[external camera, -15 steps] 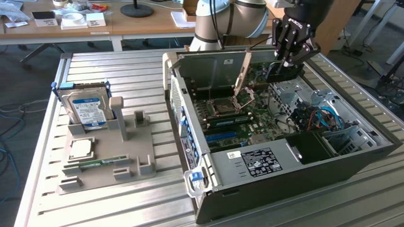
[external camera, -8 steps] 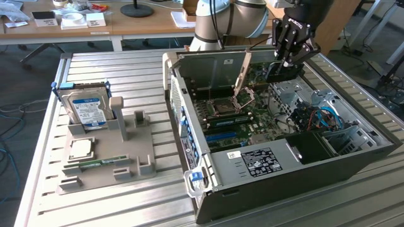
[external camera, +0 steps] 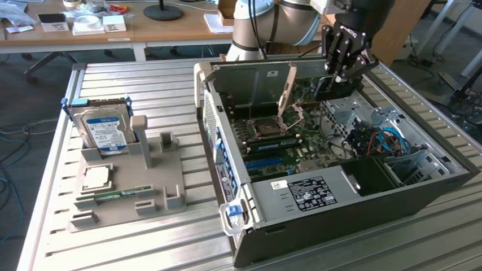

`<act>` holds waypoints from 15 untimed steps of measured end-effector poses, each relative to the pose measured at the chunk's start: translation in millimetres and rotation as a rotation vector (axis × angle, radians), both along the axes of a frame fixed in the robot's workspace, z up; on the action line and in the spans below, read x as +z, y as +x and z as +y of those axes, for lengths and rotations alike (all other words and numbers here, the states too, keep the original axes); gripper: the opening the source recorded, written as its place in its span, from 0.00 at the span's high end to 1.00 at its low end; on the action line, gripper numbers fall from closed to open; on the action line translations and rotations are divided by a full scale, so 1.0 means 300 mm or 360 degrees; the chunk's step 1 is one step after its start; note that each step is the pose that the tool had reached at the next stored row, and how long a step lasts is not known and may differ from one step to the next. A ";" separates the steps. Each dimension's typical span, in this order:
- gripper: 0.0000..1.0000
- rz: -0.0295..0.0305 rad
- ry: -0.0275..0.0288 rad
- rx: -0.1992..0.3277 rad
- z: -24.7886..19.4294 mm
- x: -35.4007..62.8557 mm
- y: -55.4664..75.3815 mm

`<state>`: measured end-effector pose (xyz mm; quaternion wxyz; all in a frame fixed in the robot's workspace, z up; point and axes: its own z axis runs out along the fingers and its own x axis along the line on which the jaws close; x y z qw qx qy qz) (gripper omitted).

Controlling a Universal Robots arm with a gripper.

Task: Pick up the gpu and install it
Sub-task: 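Insert the gpu into the slot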

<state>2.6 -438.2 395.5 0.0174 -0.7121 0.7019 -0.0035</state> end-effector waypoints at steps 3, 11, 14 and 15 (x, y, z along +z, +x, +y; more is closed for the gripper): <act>0.73 -0.00033 -0.00001 0.0000 0.000 -0.017 -0.007; 0.73 -0.00034 -0.00005 0.0000 0.000 -0.038 -0.011; 0.73 -0.00034 -0.00003 0.0000 0.000 -0.039 -0.011; 0.73 -0.00035 -0.00002 0.0000 0.000 -0.039 -0.012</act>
